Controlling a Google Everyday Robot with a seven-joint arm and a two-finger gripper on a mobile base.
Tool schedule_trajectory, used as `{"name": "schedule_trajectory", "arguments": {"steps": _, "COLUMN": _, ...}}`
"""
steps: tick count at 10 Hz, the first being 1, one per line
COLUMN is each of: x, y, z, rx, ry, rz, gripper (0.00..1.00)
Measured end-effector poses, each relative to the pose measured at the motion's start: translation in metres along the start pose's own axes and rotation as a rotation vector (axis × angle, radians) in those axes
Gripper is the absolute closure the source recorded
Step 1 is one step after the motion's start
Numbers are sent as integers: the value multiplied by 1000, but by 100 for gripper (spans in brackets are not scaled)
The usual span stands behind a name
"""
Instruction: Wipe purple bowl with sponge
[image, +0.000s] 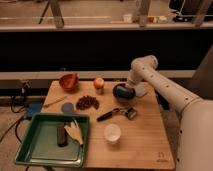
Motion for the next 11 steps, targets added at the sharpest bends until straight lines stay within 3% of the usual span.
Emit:
{"name": "schedule_trajectory", "arguments": {"steps": 2, "x": -5, "y": -5, "z": 2, "rx": 0, "ry": 3, "rz": -16, "gripper": 93}}
{"name": "schedule_trajectory", "arguments": {"steps": 4, "x": -8, "y": -7, "z": 6, "rx": -14, "ry": 4, "rz": -21, "gripper": 73}}
{"name": "schedule_trajectory", "arguments": {"steps": 9, "x": -10, "y": 6, "z": 12, "rx": -93, "ry": 7, "rz": -50, "gripper": 24}}
{"name": "schedule_trajectory", "arguments": {"steps": 11, "x": -12, "y": 14, "z": 13, "rx": -118, "ry": 6, "rz": -61, "gripper": 20}}
